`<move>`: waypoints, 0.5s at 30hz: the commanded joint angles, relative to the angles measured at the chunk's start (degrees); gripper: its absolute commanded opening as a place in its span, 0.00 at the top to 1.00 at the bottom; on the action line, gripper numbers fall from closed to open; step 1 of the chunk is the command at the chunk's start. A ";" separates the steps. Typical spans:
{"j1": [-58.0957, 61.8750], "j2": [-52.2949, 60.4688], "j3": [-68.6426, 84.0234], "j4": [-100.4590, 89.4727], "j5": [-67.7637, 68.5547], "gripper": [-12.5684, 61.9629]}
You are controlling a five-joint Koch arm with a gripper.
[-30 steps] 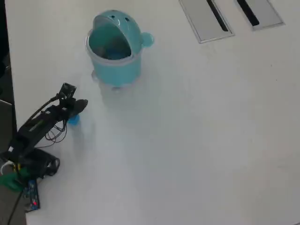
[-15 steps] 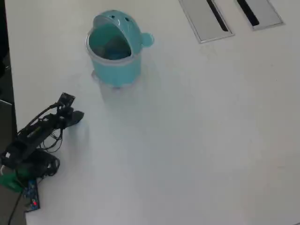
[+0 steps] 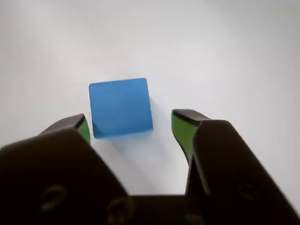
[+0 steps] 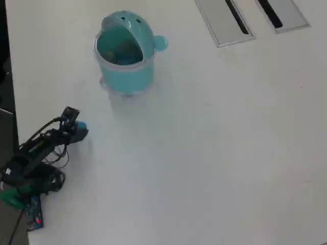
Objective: Grasp RGB lego blocks and put them in the bin one by one.
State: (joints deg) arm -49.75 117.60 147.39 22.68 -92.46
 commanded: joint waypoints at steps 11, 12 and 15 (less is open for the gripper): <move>-2.46 -3.52 -1.14 -6.94 0.79 0.41; -2.46 -3.96 -1.14 -7.03 0.79 0.41; -2.20 -5.19 -1.67 -8.70 0.79 0.41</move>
State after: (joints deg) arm -52.12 112.24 147.74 17.23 -92.46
